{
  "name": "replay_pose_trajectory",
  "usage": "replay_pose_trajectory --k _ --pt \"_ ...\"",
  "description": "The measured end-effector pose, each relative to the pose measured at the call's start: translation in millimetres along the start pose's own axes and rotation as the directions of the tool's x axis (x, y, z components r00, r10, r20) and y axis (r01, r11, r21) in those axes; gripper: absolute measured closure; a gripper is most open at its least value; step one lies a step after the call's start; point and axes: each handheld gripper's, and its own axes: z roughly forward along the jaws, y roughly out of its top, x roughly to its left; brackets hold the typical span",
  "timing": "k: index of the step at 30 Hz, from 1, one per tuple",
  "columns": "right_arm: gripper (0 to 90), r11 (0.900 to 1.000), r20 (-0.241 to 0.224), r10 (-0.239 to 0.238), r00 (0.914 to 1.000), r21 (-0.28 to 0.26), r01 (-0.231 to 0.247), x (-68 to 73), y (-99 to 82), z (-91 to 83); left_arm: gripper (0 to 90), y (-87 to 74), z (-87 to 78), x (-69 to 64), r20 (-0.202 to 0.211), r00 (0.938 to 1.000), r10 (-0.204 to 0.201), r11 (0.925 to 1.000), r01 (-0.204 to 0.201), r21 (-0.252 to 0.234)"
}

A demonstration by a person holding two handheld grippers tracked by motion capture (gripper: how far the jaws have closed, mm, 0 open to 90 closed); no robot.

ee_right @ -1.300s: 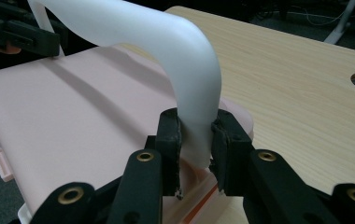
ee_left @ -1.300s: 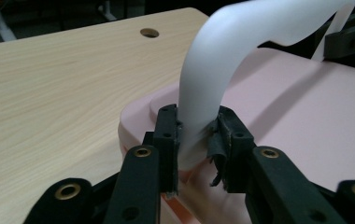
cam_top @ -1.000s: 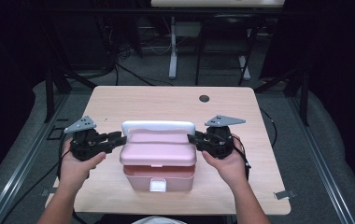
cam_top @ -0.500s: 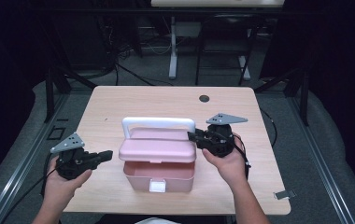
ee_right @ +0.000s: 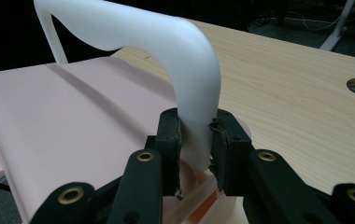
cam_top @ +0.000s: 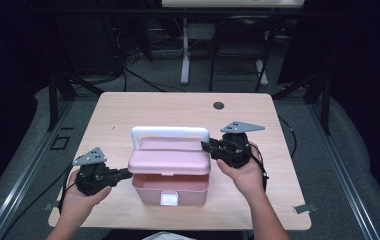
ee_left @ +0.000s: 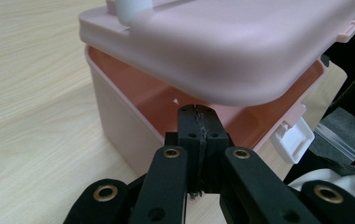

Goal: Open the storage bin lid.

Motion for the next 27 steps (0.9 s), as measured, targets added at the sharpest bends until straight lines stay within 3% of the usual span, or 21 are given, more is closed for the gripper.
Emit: replay_pose_trajectory --k 5,9,19,27 --pt "73.5 1.0 0.0 0.002 1.0 0.005 -0.002 0.0 0.0 -0.2 89.9 5.3 8.3 -4.2 0.028 0.9994 0.02 0.9998 -0.02 0.002" --pt "73.5 1.0 0.006 0.0 1.0 0.004 0.0 0.7 -1.2 -0.4 89.9 7.3 12.0 -7.7 0.031 0.9985 0.044 0.9989 -0.045 0.015" --pt "69.8 1.0 0.003 0.005 1.0 0.008 -0.005 0.3 -2.6 -1.4 89.9 7.4 14.4 -12.0 0.03 0.9981 0.054 0.9982 -0.055 0.024" --pt "69.1 0.9992 0.054 0.001 0.9985 -0.04 0.002 4.1 -1.1 -24.9 89.9 11.4 13.0 -13.3 0.017 0.9973 0.072 0.9971 -0.072 0.024"
